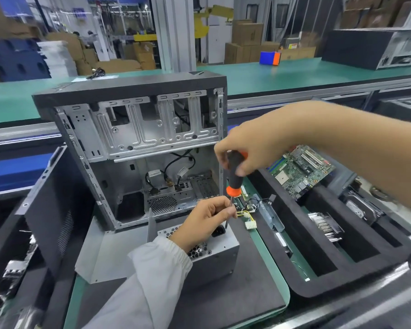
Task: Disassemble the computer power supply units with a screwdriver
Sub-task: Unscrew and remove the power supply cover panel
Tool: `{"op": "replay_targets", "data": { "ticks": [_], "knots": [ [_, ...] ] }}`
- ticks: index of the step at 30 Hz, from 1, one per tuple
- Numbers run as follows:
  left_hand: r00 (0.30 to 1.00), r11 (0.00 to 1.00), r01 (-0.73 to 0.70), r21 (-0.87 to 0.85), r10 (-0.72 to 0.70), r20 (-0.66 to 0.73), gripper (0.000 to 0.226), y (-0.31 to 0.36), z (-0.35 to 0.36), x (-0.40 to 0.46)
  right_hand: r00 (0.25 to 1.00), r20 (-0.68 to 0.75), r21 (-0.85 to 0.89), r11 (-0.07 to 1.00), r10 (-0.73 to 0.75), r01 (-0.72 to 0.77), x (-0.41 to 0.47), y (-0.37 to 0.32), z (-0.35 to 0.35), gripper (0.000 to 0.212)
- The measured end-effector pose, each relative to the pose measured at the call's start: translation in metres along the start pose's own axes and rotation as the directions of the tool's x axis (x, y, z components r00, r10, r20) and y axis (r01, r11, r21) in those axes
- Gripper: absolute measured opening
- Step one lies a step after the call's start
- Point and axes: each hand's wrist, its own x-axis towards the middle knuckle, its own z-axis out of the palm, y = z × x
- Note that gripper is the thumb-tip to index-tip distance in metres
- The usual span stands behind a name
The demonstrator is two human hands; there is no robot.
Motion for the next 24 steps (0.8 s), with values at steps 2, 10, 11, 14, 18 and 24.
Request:
{"op": "replay_targets", "data": {
  "ticks": [2,10,11,14,18,24],
  "knots": [
    [1.0,1.0,0.004,-0.003,-0.004,0.001,0.021,0.001,0.0,0.0,0.995,0.049,0.068,0.994,-0.088,0.085,-0.004,0.004,-0.003,0.037],
    [1.0,1.0,0.011,0.006,-0.011,0.002,0.023,0.004,-0.001,-0.002,0.992,-0.123,-0.065,0.997,0.026,-0.034,0.007,-0.001,0.008,0.039],
    [1.0,1.0,0.014,0.008,-0.014,0.002,0.023,0.005,-0.001,-0.002,0.996,-0.085,-0.036,0.999,-0.041,0.038,0.003,0.0,0.004,0.02],
    [1.0,1.0,0.012,0.022,-0.012,0.016,0.022,0.006,0.0,-0.002,0.991,0.024,0.119,0.985,-0.132,0.128,-0.007,0.003,-0.006,0.04],
    [1.0,1.0,0.022,0.001,-0.022,0.006,0.023,0.007,0.001,-0.003,0.993,-0.043,0.159,0.982,0.109,-0.101,-0.002,-0.01,0.001,0.063],
    [1.0,1.0,0.027,0.009,-0.027,0.006,0.026,0.003,0.0,-0.002,1.0,-0.028,0.046,0.999,-0.009,0.01,0.002,-0.002,0.001,0.021]
  ]
}}
